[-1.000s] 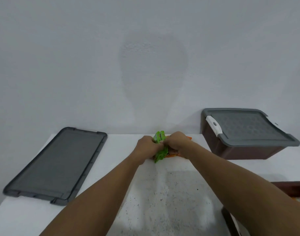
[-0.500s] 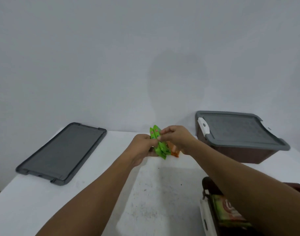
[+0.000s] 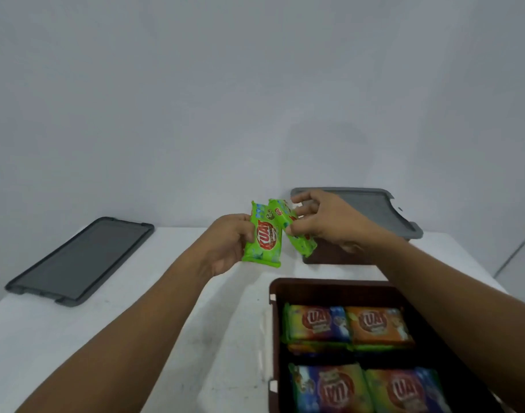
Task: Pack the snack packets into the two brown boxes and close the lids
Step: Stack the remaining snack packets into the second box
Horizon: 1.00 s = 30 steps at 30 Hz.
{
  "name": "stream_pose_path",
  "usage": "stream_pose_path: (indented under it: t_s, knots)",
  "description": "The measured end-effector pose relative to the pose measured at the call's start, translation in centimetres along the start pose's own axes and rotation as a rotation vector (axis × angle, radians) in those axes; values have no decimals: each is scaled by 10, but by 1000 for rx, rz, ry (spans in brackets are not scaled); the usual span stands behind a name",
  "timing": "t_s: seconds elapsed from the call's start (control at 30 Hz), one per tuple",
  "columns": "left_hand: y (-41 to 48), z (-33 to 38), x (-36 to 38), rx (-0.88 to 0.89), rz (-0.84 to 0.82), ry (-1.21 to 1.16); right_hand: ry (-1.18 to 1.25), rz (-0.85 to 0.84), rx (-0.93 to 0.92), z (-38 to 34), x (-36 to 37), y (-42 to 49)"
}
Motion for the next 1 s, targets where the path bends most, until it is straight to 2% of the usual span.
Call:
stream_pose_path:
  t_s: [0.17,0.3,0.47,0.57,0.67,0.77,1.0]
  knots:
    - [-12,-15,35,-97,-100,168,-175,-165,41,0,-46,-58]
    - [-20,-29,61,-141,-290,337,-323,-288,98,17,-74,-89]
    - [-34,-37,92,-138,-434,500,-470,-335,108,39,-94,-114]
    - [-37,-43,110,-52,-405,723,-577,-342,97,54,-96,-122]
    - [-32,-47,126,78,-330,1043,-836,-345,82,68,-92,-126]
    - [-25,-49,134,124,-266,1188,-1029,-363,66,82,-86,-128]
    - [-34,-46,147,342,-175,1623,-1088,-398,-25,95,-82,-133]
Point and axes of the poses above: each hand's wrist, its own y-axis towards the middle knuckle, its own x-axis out of the palm, z = x × y, the point moved 5 cm from there along y, towards the middle knuckle, and after that the axes turned 11 degrees about y, right-handed, at the moved point
